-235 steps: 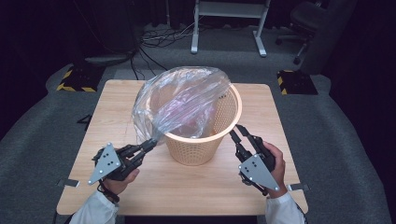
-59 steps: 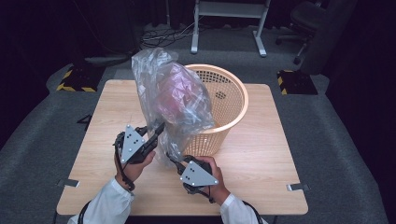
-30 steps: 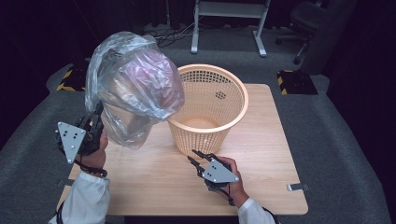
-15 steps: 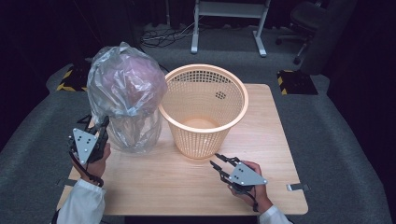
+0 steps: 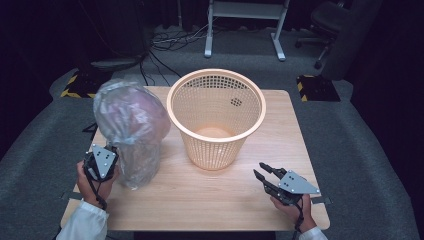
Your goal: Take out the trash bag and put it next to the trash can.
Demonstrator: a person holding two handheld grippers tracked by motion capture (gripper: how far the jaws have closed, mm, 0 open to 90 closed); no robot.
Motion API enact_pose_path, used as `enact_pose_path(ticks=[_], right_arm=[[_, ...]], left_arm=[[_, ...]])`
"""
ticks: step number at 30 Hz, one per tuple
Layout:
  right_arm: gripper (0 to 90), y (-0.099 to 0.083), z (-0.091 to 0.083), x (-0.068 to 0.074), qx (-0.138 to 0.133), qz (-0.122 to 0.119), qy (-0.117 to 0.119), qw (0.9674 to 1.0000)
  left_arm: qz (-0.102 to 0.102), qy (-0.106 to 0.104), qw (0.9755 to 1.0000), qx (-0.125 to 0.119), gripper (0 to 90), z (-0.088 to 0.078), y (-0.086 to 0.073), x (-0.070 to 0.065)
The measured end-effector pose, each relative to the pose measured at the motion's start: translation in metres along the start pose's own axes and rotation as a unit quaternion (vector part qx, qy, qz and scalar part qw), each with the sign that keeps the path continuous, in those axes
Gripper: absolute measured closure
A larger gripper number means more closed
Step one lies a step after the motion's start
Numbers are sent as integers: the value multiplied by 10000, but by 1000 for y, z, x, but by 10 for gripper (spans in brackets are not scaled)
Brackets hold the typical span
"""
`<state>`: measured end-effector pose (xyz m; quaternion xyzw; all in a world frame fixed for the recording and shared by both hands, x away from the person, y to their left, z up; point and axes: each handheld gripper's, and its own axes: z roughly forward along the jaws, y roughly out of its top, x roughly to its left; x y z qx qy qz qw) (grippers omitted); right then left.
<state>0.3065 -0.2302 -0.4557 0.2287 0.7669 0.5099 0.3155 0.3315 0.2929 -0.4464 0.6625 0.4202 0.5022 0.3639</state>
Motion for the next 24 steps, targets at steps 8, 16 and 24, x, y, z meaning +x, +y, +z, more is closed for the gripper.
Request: enact_pose_path(ticks=[8,16,24], right_arm=[[646,-11,-9,-17,189,91,-314,9993],[608,-24,-12,-31,543,192,-424,9974],[481,-30,-11,-40,1058,308,-340,9933]], left_arm=[[-201,-688,9965,429,699,14,-13,-3],[40,-1376,9869,841,397,12,-13,-20],[34,-2514,9522,1735,296,9,-22,-29]])
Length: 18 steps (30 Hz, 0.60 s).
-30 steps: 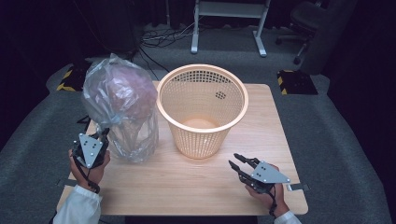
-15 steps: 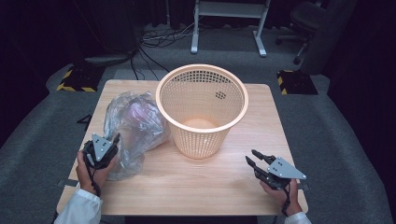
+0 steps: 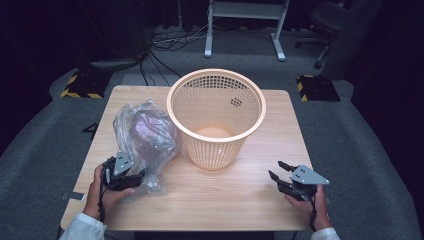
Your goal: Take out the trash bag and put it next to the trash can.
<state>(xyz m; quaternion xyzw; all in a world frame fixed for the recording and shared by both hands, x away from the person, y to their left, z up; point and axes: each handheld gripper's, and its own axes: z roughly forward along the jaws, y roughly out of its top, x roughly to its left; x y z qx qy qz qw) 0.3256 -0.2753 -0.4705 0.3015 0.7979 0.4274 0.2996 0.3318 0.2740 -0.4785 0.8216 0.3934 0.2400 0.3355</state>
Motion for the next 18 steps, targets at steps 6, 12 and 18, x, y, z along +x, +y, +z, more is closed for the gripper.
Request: enact_pose_path(ticks=[6,12,18], right_arm=[[361,-10,5,-8,405,559,331,9971],[253,-27,8,-7,1046,956,583,9882],[251,-36,7,-3,1297,1006,457,9854]], left_arm=[[-70,-601,9967,547,257,6,-16,-9],[-174,-828,9961,240,240,6,-27,-9],[-137,-841,9962,157,220,11,-25,-6]])
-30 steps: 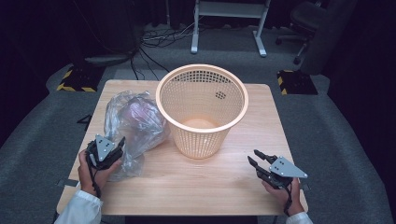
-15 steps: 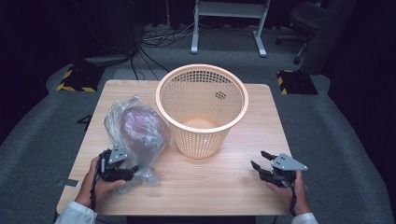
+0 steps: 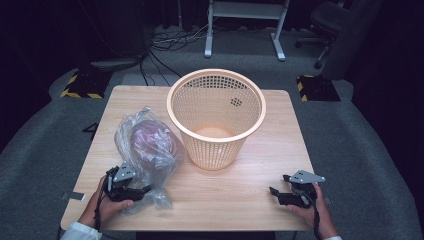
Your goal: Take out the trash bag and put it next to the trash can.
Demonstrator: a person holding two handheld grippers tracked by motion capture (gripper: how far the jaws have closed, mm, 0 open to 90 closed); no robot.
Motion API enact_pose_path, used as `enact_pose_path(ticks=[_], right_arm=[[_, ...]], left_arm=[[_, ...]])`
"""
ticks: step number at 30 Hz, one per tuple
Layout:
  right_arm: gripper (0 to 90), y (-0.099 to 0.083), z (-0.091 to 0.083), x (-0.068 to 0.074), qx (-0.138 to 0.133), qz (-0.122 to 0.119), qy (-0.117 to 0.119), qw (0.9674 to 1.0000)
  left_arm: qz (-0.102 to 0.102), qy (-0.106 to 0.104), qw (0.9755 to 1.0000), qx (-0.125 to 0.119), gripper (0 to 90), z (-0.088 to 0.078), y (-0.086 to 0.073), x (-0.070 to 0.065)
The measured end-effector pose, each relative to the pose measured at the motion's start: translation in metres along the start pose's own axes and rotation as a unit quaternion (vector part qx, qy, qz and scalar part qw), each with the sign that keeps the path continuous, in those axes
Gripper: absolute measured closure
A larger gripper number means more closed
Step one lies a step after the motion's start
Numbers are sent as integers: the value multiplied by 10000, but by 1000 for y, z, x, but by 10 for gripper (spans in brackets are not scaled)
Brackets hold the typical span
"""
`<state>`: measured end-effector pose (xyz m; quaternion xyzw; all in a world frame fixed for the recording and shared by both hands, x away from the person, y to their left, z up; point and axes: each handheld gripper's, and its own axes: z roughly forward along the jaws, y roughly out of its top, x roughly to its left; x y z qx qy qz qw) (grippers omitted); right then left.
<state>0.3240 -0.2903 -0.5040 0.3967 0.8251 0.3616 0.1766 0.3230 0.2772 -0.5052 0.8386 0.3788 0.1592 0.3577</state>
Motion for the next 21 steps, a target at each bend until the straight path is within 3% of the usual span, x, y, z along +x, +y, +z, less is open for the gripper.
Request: enact_pose_path(ticks=[8,21], right_arm=[[247,0,0,1,1,42,-47,10000],[217,1,2,1,28,-65,71,9999]], left_arm=[[28,-39,10000,-10,221,1,1,2],[38,-51,10000,-17,222,1,1,3]])
